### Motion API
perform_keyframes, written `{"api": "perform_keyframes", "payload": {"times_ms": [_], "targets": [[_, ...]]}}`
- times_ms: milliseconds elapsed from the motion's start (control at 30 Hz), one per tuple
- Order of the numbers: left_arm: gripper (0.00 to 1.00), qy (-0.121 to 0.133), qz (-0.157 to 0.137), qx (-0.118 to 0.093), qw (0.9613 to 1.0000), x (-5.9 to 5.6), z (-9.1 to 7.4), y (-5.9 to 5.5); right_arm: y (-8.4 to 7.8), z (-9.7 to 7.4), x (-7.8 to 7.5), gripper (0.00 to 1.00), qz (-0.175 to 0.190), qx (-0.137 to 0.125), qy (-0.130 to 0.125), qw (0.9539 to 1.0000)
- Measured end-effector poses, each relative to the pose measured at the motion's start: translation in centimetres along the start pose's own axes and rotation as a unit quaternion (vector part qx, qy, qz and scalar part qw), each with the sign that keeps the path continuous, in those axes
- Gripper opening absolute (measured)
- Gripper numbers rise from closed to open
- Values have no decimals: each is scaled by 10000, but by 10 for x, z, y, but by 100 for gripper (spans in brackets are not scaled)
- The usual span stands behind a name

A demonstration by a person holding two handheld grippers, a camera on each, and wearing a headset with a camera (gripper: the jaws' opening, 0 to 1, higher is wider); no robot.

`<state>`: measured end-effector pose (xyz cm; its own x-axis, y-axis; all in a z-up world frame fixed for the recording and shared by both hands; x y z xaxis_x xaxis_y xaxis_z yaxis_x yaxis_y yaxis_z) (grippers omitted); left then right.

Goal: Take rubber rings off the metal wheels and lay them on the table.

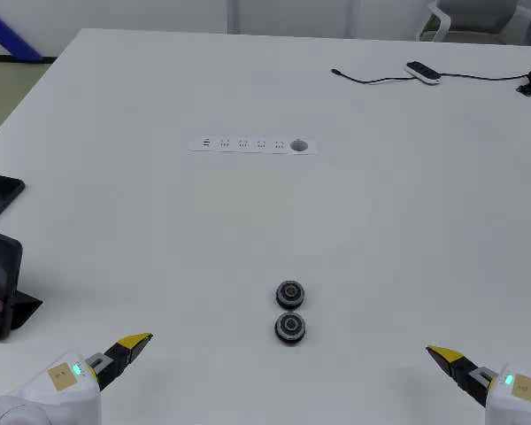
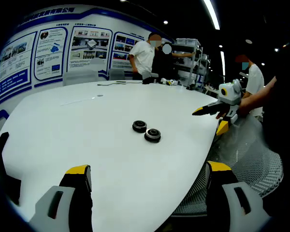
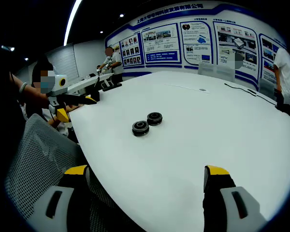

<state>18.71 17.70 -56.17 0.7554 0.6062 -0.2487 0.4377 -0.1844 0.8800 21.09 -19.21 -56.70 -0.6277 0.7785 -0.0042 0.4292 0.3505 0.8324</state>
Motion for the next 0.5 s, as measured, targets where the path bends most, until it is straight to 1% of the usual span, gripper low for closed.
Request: {"api": "perform_keyframes", "payload": {"times_ms": [100,500], "targets": [[100,11,-8,6,10000,1,0,-1,0,0,1,99,-2,9,9,10000],[100,9,-18,40,10000,-2,1,-3,-1,0,2,99,8,37,37,10000]]}}
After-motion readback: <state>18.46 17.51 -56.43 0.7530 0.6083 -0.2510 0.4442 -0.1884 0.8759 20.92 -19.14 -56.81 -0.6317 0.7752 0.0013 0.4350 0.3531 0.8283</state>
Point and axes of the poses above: the centre of the closed fingertips' face, and the gripper's own axes: z roughly forward along the fingers, x roughly to its left, y roughly out of its top, the point moved 10 cm from there along -z, roughly backward along the fingers, and after that the axes turned 11 degrees about -y, right-handed, at the moved point
